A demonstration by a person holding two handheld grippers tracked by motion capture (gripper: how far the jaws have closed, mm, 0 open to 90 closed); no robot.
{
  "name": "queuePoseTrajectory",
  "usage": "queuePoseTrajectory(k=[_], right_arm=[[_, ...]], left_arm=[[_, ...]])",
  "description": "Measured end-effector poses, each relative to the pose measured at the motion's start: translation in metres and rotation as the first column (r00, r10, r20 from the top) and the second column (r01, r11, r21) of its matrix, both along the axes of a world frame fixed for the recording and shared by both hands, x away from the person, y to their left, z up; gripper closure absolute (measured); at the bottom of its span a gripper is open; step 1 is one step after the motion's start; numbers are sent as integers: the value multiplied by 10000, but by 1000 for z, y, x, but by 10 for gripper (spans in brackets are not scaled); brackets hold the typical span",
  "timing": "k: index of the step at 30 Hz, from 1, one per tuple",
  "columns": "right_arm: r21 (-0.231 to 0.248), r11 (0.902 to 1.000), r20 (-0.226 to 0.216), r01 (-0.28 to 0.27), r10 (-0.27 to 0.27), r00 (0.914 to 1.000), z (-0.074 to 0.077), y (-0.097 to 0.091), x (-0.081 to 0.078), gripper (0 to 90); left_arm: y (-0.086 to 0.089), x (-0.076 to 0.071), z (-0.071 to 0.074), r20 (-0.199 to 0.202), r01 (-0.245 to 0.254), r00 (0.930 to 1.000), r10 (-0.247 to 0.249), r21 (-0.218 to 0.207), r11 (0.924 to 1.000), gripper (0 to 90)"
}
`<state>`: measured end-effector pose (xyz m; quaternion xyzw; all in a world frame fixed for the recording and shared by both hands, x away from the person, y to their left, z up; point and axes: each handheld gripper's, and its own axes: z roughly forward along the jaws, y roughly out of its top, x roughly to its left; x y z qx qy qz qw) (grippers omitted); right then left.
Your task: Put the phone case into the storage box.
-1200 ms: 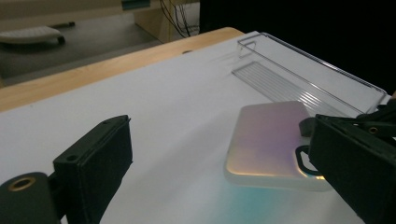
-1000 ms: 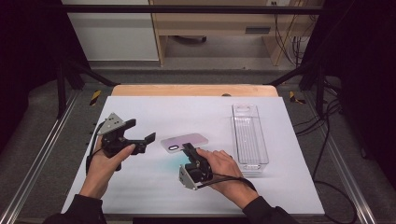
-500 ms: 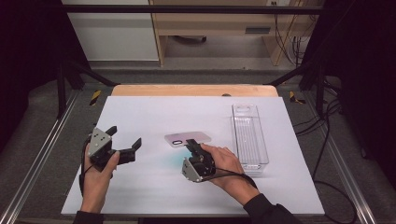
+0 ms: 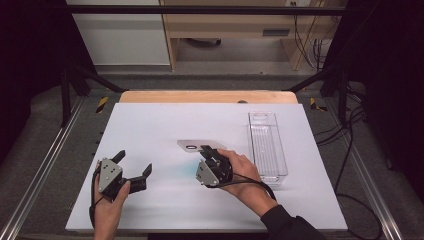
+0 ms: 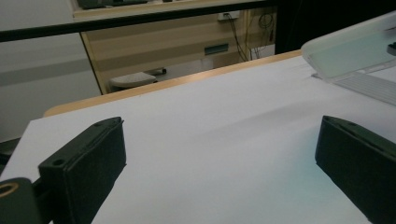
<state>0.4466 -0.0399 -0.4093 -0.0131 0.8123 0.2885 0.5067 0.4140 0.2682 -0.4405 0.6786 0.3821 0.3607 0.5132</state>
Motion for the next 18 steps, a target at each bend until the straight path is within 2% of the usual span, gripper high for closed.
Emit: queuePoseTrajectory(k=[3, 6, 9, 15, 18], right_arm=[[307, 9995, -220, 100, -93, 9997, 5, -2, 3, 816], [749, 9970, -576, 210, -167, 9982, 11, -5, 6, 816], [907, 9955, -625, 270, -214, 9978, 18, -7, 10, 817], [1333, 9905, -746, 324, -225, 9970, 32, -10, 20, 817], [1519, 9877, -919, 362, -223, 9955, 37, -13, 24, 817]], left_arm=[[5, -1, -3, 55, -15, 10000, 15, -40, 10000, 13], [11, -4, -5, 77, -181, 9998, 184, -388, 9991, 13], [16, -5, -8, 55, -319, 9995, 324, -740, 9967, 13], [24, -8, -9, 101, -554, 9983, 570, -1186, 9914, 14], [28, -9, -9, 137, -617, 9979, 639, -1267, 9900, 14]])
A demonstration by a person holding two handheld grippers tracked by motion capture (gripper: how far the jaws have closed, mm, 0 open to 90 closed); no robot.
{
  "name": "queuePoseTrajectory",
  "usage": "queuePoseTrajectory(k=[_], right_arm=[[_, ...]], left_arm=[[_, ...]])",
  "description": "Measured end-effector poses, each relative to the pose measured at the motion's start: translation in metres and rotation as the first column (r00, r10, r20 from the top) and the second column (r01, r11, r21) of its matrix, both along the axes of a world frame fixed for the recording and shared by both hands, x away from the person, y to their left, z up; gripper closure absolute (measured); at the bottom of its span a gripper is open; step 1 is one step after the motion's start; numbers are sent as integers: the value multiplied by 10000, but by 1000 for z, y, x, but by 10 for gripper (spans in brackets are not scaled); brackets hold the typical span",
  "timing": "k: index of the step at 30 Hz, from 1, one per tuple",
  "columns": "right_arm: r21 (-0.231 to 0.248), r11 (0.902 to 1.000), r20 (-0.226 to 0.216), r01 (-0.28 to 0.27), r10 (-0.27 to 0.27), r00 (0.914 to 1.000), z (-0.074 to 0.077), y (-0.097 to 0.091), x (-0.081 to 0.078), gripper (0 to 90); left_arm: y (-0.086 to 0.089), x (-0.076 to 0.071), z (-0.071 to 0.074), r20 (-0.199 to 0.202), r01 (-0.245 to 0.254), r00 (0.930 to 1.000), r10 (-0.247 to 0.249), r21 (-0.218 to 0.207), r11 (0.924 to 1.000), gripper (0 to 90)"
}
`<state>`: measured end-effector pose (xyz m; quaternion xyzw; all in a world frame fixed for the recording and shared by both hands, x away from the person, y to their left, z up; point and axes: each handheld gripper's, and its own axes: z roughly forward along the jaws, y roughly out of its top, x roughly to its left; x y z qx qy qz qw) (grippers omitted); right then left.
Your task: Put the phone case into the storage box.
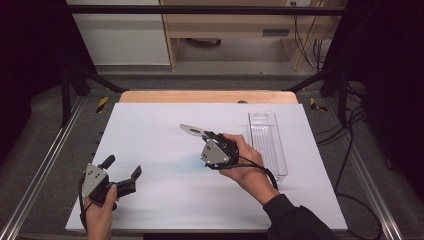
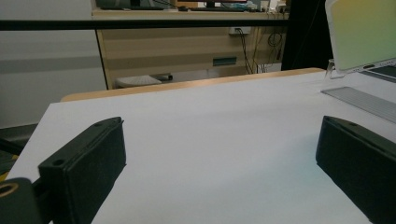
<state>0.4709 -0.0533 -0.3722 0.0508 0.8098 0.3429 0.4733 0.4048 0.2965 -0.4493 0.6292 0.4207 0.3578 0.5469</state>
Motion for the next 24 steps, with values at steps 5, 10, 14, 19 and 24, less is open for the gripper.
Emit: queuePoseTrajectory(k=[5, 10, 14, 19, 24], right_arm=[[141, 9999, -276, 95, -91, 9996, 4, -5, 9, 817], [616, 9978, -588, 247, -210, 9980, 11, -13, 18, 817], [1170, 9922, -902, 440, -335, 9954, 18, -21, 26, 817], [1769, 9811, -1236, 782, -567, 9907, 24, -34, 36, 816], [2335, 9662, -1514, 1090, -746, 9857, 29, -49, 43, 817]], left_arm=[[3, 0, 0, 44, -96, 9999, 97, -71, 9999, 14], [3, 0, -1, 3, -63, 10000, 63, -73, 10000, 14], [4, 1, -2, -104, -76, 9999, 75, -148, 9999, 14], [4, 2, -3, -148, 36, 9999, -38, -111, 9999, 14], [3, 2, -3, -148, 84, 9999, -86, -134, 9999, 13]])
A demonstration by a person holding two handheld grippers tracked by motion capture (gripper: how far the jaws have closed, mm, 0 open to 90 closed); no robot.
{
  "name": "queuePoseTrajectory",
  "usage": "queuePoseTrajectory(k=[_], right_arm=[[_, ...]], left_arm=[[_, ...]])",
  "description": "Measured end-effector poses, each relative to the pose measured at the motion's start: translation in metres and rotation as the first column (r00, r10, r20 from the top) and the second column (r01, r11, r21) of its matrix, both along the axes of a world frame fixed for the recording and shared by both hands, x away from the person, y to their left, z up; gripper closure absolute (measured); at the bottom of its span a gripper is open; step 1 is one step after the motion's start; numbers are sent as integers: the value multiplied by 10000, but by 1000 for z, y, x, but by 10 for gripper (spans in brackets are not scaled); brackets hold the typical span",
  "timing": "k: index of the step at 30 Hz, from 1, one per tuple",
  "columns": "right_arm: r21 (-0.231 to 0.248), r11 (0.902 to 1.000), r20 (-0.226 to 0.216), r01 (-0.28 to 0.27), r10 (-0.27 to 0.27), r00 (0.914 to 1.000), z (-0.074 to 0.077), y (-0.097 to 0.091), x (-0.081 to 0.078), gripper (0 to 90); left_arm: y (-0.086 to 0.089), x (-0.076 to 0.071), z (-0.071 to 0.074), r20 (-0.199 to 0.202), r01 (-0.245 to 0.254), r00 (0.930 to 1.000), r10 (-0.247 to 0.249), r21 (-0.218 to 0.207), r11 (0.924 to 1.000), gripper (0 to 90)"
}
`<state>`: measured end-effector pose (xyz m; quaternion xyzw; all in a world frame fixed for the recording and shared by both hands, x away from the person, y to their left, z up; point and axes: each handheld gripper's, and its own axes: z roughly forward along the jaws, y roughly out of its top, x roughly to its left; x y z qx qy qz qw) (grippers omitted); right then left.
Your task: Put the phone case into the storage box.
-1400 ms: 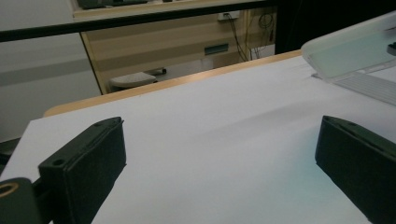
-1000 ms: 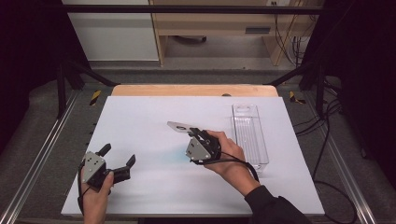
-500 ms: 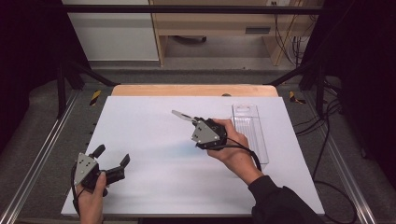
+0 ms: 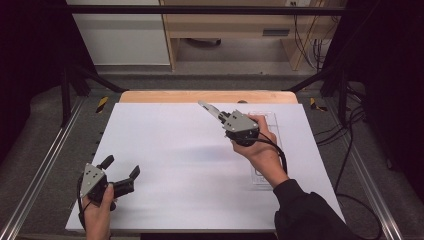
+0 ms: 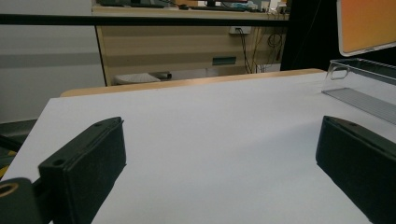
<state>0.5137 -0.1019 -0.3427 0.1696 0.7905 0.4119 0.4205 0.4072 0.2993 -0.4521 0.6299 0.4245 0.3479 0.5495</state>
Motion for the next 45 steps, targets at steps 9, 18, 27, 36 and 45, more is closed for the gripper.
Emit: queuePoseTrajectory(k=[9, 18, 27, 36, 45], right_arm=[[1141, 9930, -442, 298, -249, 9987, 9, -26, 10, 817], [1964, 9775, -777, 775, -632, 9950, 13, -51, 18, 817], [2485, 9620, -985, 1134, -914, 9909, 15, -75, 21, 817], [2938, 9444, -1313, 1479, -1134, 9848, 12, -90, 28, 817], [3394, 9192, -1789, 1995, -1451, 9731, 8, -105, 37, 817]], left_arm=[[-2, 0, 0, 20, 75, 10000, -75, 84, 9999, 13], [2, 1, 1, 121, 51, 9999, -49, -169, 9998, 14], [2, 1, 0, 107, 73, 9999, -72, -157, 9999, 14], [2, 2, -2, 22, 129, 9999, -129, -59, 9999, 14], [0, 3, -1, 24, 216, 9998, -216, -132, 9997, 14]])
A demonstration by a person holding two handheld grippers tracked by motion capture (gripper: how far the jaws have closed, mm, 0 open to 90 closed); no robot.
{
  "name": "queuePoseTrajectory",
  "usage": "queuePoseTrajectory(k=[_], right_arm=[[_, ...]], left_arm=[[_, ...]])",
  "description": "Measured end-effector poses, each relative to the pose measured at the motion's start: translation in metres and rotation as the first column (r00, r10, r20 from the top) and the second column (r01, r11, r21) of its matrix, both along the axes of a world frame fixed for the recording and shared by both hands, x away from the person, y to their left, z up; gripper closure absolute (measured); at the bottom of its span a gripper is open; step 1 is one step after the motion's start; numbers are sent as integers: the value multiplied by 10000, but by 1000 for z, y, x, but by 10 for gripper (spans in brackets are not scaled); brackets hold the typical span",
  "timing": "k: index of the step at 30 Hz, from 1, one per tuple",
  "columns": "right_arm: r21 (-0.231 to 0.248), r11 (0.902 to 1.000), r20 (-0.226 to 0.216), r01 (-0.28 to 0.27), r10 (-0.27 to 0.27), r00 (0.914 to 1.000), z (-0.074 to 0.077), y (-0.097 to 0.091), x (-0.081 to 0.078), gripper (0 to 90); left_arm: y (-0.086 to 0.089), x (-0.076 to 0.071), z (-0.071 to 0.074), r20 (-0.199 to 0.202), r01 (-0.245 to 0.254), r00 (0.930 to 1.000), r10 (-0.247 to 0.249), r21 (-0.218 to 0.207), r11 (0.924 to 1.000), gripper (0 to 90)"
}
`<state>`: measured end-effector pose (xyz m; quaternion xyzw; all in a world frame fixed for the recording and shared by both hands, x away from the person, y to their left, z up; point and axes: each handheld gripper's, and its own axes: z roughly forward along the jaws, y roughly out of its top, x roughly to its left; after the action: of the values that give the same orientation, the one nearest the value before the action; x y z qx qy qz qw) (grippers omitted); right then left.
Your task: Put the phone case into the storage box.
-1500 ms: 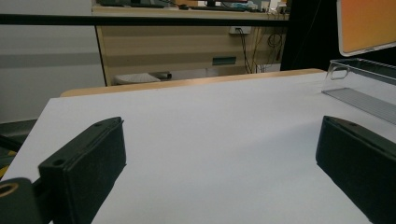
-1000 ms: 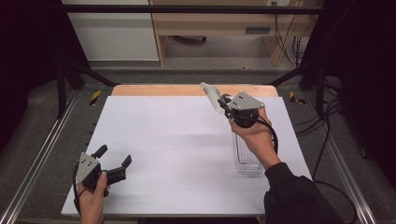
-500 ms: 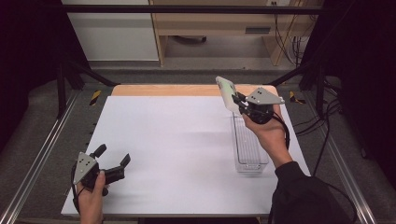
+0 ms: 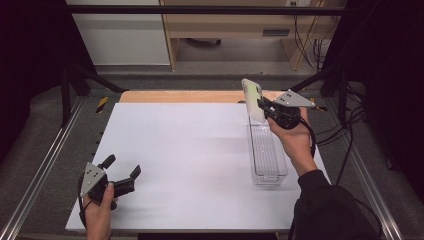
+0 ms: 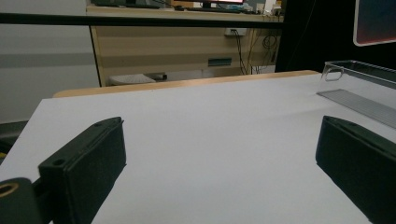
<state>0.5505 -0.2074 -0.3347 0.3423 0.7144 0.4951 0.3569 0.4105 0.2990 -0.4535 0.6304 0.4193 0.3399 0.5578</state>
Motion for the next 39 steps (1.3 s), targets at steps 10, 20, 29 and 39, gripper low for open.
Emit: queuePoseTrajectory(k=[10, 20, 29, 39], right_arm=[[601, 9979, -128, 240, -233, 9996, -3, -16, 1, 817], [845, 9960, -143, 303, -292, 9995, -1, -23, 1, 817], [1076, 9933, -261, 418, -392, 9989, -5, -33, 0, 817], [1038, 9929, -583, 576, -517, 9970, -12, -37, 3, 816]], left_arm=[[1, -1, -1, -9, 72, 10000, -72, 0, 10000, 14], [-1, 0, -1, -23, 74, 10000, -74, 10, 10000, 14], [-3, 0, -1, -28, 158, 9999, -158, 93, 9998, 14], [-5, 1, -2, -71, 263, 9996, -262, 144, 9995, 15]])
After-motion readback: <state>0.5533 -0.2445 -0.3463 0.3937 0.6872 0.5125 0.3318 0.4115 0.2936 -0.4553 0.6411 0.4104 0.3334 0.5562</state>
